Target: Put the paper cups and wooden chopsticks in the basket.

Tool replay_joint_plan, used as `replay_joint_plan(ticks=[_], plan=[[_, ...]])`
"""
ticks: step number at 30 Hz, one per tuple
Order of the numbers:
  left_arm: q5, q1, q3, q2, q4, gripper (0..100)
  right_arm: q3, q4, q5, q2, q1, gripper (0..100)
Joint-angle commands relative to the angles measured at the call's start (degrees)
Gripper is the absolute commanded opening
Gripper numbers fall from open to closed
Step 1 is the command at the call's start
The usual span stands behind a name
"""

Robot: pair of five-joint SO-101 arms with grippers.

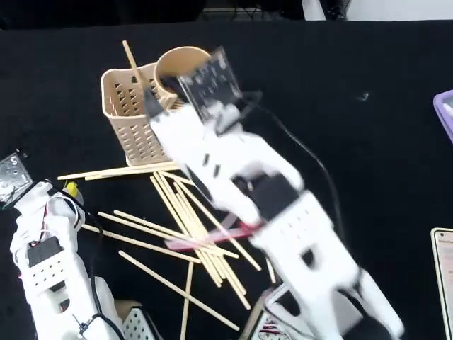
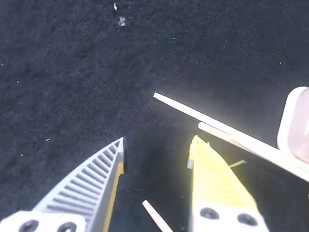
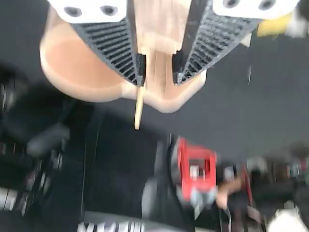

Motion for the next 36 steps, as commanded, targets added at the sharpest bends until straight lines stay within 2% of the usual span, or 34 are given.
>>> replay_joint_plan(ticks=[1,4,7,9,14,18,22,29,34,36], plan=[[-1.05,0.57,-0.31,-0.53,0.18,22,6.81,22.33,0.88,-15.87,2.81,9.6],[-1.05,0.48,-0.31,-0.53,0.18,22,15.25,31.56,1.32,-23.78,6.07,9.8],[-1.05,0.57,-0.31,-0.53,0.18,22,23.96,38.59,8.7,-29.23,8.79,16.3],[-1.05,0.66,-0.31,-0.53,0.18,22,30.37,39.21,13.36,-30.64,10.2,22.7],[-1.05,0.66,-0.31,-0.53,0.18,22,44.88,26.2,18.64,-28.62,11.87,25.7],[-1.05,0.4,-0.22,-0.53,0.18,22,48.22,16.26,23.38,-22.73,16.18,26.0],[-1.05,0.4,-0.22,-0.53,0.18,22,46.81,11.34,27.78,-14.46,20.4,26.1],[-1.05,0.31,-0.22,-0.53,0.18,22,45.23,2.55,32.35,-1.1,20.92,25.8],[-1.05,0.31,-0.22,-0.53,0.26,22,42.51,1.67,33.93,6.02,20.84,25.7],[-1.05,0.31,-0.22,-0.53,0.26,22,41.45,1.67,33.93,8.13,20.92,22.6]])
